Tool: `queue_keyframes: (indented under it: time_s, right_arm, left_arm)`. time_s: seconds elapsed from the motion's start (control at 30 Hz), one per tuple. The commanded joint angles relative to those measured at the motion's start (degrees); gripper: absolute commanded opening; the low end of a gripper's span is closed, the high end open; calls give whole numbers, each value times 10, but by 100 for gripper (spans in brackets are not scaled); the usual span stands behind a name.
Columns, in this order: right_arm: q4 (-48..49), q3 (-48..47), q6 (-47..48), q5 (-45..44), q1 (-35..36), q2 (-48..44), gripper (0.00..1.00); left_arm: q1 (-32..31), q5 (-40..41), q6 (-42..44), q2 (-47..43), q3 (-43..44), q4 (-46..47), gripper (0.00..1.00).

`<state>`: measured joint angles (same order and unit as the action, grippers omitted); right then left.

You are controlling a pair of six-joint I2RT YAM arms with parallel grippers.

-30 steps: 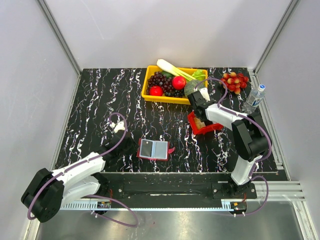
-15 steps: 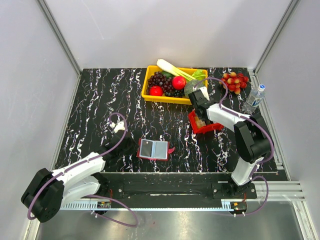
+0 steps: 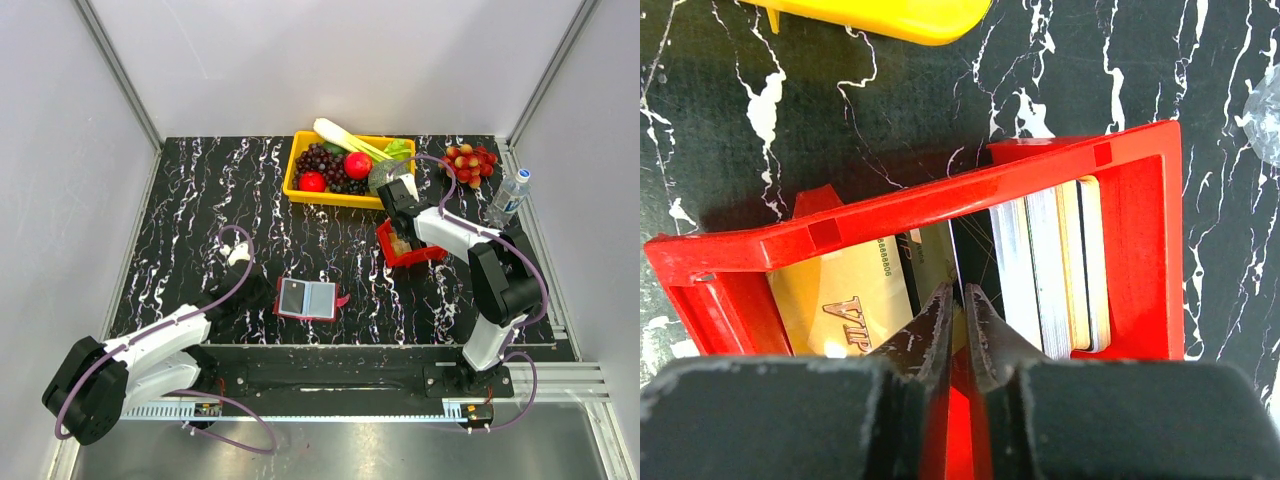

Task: Put the credit cards into the card holder
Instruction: Pick up the credit card from the storage box.

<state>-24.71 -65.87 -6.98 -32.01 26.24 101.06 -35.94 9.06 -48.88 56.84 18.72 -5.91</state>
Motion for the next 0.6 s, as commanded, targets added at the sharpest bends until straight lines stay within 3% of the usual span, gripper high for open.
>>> queue_keyframes:
  time_s: [0.0,0.17,0.43,0.57]
  right_arm:
    - [-6,7,-15,54,0,6,14]
    - [-5,6,-15,76,0,14,15]
    - [-18,8,-3,145,0,26,1]
    - [-30,25,2,187,0,9,0]
  left_arm:
    - [4,-7,10,-6,12,20,0]
    - [5,-5,13,-6,17,16,0]
    - [7,-9,14,-2,18,16,0]
    - [7,-7,14,-4,18,14,0]
